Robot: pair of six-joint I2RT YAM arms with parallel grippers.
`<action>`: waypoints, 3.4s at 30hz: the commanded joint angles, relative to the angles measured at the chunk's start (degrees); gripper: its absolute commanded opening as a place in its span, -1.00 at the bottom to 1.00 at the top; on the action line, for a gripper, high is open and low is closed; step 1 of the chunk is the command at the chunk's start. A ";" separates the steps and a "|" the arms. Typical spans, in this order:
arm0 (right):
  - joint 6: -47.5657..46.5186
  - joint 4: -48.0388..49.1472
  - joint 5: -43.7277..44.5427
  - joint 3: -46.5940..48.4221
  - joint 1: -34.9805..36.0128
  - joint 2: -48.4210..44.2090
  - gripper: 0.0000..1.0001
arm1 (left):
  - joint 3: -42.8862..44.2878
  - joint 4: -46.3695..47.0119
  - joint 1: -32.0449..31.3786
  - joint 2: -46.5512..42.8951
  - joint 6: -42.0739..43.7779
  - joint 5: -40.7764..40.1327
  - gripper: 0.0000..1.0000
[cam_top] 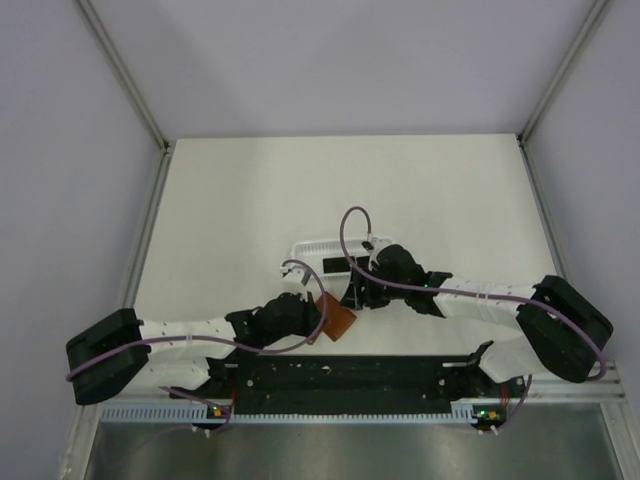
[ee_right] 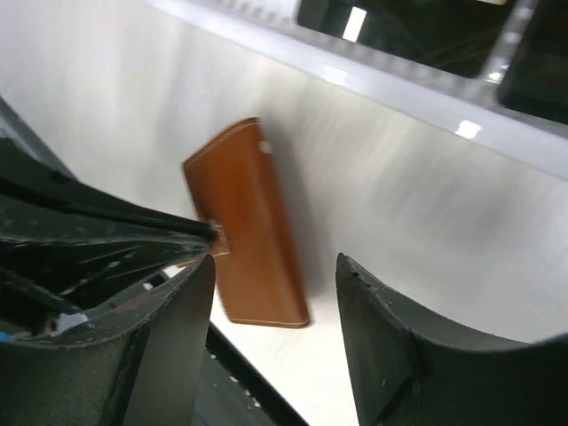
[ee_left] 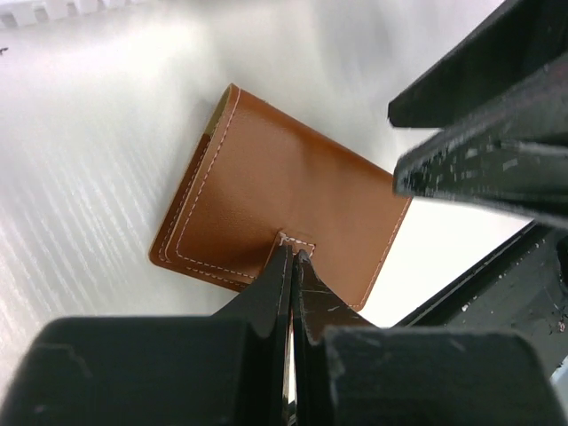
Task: Put the credit cards into the card holder
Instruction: Close the card holder at the center of the board.
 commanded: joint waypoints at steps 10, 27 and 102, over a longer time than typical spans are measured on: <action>-1.68 13.82 -11.36 -5.66 -4.63 5.54 0.24 | -3.48 -1.94 -0.01 -6.58 2.20 -0.69 -1.00; 1.58 22.10 -16.90 -6.01 -4.72 12.57 0.20 | -7.70 -3.08 -0.01 -12.65 0.88 0.71 -1.00; -4.75 -43.13 31.01 22.64 16.81 5.19 -0.12 | -0.41 -18.64 0.34 -26.89 4.22 -18.62 -1.00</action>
